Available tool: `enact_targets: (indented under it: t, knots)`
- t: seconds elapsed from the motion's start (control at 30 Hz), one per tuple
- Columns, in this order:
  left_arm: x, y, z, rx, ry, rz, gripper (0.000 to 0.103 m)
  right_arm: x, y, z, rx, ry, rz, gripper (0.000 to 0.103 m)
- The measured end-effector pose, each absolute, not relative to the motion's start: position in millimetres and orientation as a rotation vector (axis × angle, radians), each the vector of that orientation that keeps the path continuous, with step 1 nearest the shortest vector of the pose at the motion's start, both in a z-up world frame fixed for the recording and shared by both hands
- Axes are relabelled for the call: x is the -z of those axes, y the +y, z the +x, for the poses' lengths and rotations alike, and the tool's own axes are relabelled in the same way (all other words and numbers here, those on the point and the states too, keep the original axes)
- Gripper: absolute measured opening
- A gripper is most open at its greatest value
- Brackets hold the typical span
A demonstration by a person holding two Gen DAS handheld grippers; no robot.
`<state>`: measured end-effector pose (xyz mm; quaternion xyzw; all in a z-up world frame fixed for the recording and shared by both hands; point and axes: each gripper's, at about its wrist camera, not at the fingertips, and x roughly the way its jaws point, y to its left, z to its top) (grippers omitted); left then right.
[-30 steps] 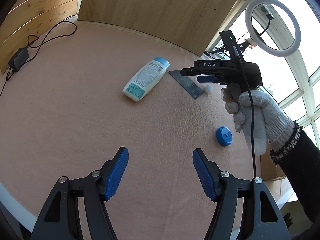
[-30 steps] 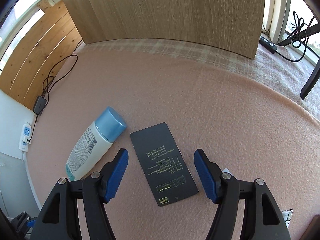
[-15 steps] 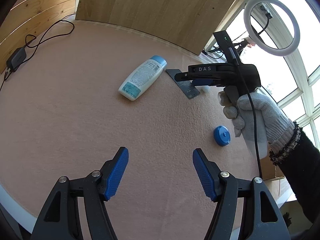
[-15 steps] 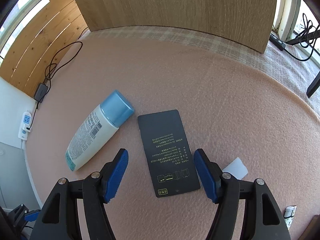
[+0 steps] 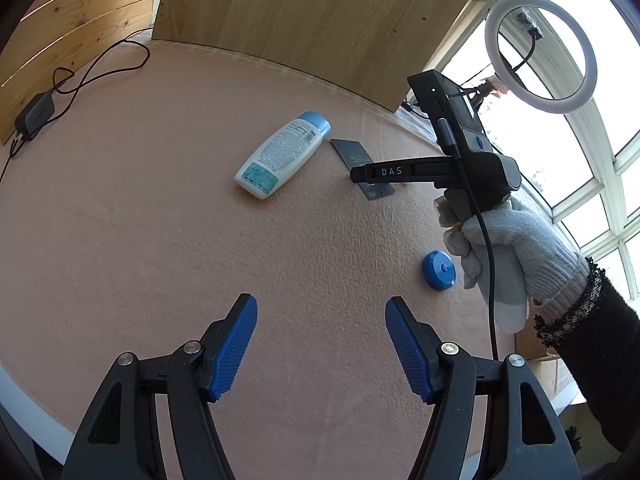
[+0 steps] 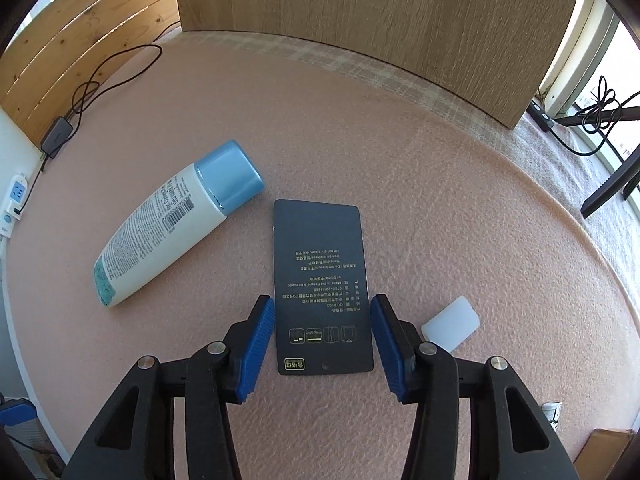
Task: Organize objects
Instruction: 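Carry the black card over the cardboard box with the right gripper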
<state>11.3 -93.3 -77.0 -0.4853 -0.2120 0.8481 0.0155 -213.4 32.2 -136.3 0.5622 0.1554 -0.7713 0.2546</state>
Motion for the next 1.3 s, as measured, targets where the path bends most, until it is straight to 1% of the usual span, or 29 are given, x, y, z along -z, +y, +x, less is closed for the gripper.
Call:
enact_targets:
  t: [0.27,0.37,0.7,1.03,1.3]
  knots:
    - [72.8,-76.8,9.5,-2.639,-0.594,-1.505,0.07,134.3,50.6,-180.7,2.106,0.397,1.51,0.045]
    - [69.3,-67.8,9.3,-2.641,-0.561,-1.502,0.07,131.1,54.2,-167.7,2.117,0.36,1.505,0.045]
    - [55.4,-34.4,7.3,-2.652,-0.426,-1.473,0.07,91.1,94.5,-127.4,2.196,0.293,1.411,0.045]
    - [51.6,7.5,-2.6,-2.591,-0.356,-1.439,0.07,48.9,175.1,-90.4,2.323,0.169,1.358,0.045]
    - [55.7,42.6,-12.7,-2.52,-0.313,-1.431,0.07,32.5,259.9,-62.5,2.477,0.084,1.381,0.045]
